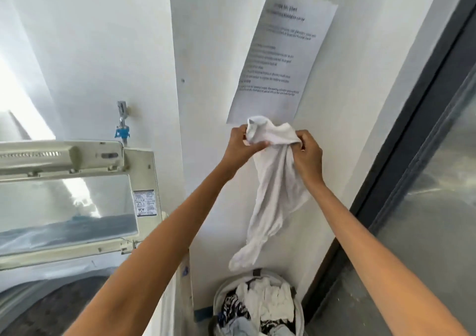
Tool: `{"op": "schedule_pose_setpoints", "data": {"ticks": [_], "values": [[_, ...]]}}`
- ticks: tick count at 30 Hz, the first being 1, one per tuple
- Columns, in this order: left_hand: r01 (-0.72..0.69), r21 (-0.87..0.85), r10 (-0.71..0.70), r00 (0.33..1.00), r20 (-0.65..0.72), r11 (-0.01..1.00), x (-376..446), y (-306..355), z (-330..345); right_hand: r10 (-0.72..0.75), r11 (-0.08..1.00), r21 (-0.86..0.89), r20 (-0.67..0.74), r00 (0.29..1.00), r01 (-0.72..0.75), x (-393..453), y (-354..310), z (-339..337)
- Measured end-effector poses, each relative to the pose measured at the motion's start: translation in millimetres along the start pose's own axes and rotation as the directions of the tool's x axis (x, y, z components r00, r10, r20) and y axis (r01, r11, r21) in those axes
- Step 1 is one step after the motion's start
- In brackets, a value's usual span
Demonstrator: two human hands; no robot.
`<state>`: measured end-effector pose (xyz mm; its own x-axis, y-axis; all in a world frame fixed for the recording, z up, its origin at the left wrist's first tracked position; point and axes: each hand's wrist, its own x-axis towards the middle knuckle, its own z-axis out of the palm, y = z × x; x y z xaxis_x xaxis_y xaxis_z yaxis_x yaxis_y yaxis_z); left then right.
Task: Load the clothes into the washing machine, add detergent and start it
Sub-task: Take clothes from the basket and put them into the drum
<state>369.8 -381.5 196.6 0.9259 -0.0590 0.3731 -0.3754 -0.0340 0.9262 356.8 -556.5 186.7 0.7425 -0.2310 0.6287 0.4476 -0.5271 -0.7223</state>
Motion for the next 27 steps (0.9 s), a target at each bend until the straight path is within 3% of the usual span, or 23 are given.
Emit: {"op": "schedule_pose_setpoints", "data": {"ticks": [2,3,5,7,9,12,16,18,21,22,23,24,26,27], "values": [[0.006,0.02,-0.003,0.989,-0.148,1.0,2.9,11.8,-5.5,-0.098,0.992,-0.063,0.146,0.985,0.108,5.8,-16.9,-13.7],[0.057,-0.054,-0.068,0.971,-0.227,0.997,5.0,17.7,-9.0,-0.088,0.982,-0.14,0.247,0.965,0.126,9.3,-17.6,-19.7],[0.142,-0.187,-0.192,0.938,-0.288,0.972,5.9,32.3,-16.1,0.077,0.943,-0.322,0.444,0.893,0.079,10.8,-16.9,-34.8],[0.184,-0.209,-0.235,0.938,-0.255,0.96,3.5,43.4,-16.1,0.308,0.885,-0.465,0.586,0.75,0.0,1.3,-13.2,-47.4],[0.204,-0.18,-0.243,0.942,-0.232,0.962,2.9,50.3,-9.6,0.38,0.865,-0.501,0.64,0.668,-0.012,-13.8,-12.3,-52.0],[0.224,-0.214,-0.27,0.938,-0.219,0.951,0.9,60.4,0.8,0.39,0.858,-0.514,0.654,0.648,0.002,-38.7,-14.1,-44.5],[0.222,-0.204,-0.278,0.908,-0.312,0.953,-4.7,80.1,-9.5,0.534,0.74,-0.673,0.58,0.615,-0.008,-63.4,1.9,-42.3],[0.182,-0.174,-0.236,0.898,-0.371,0.968,-7.3,87.4,-32.2,0.546,0.741,-0.664,0.508,0.667,-0.1,-68.0,5.5,-49.8],[0.204,-0.232,-0.281,0.883,-0.376,0.951,-13.9,83.5,-81.2,0.351,0.773,-0.612,0.191,0.917,-0.168,-64.6,-1.7,-57.2],[0.228,-0.278,-0.321,0.875,-0.363,0.933,-16.8,81.2,-95.8,0.263,0.794,-0.587,0.099,0.96,-0.157,-59.8,-5.9,-56.6],[0.248,-0.336,-0.363,0.867,-0.342,0.908,-19.0,79.0,-107.5,0.22,0.796,-0.593,0.095,0.971,-0.123,-53.5,-10.4,-56.9],[0.261,-0.382,-0.394,0.857,-0.331,0.887,-21.1,78.0,-116.8,0.225,0.77,-0.635,0.182,0.957,-0.061,-46.6,-13.9,-56.2],[0.281,-0.388,-0.418,0.845,-0.332,0.878,-26.3,76.0,-127.3,0.374,0.662,-0.749,0.376,0.848,0.04,-34.6,-20.6,-57.3],[0.296,-0.367,-0.421,0.844,-0.331,0.882,-29.9,75.6,-130.5,0.409,0.631,-0.775,0.382,0.829,0.045,-29.7,-25.3,-57.9]]}}
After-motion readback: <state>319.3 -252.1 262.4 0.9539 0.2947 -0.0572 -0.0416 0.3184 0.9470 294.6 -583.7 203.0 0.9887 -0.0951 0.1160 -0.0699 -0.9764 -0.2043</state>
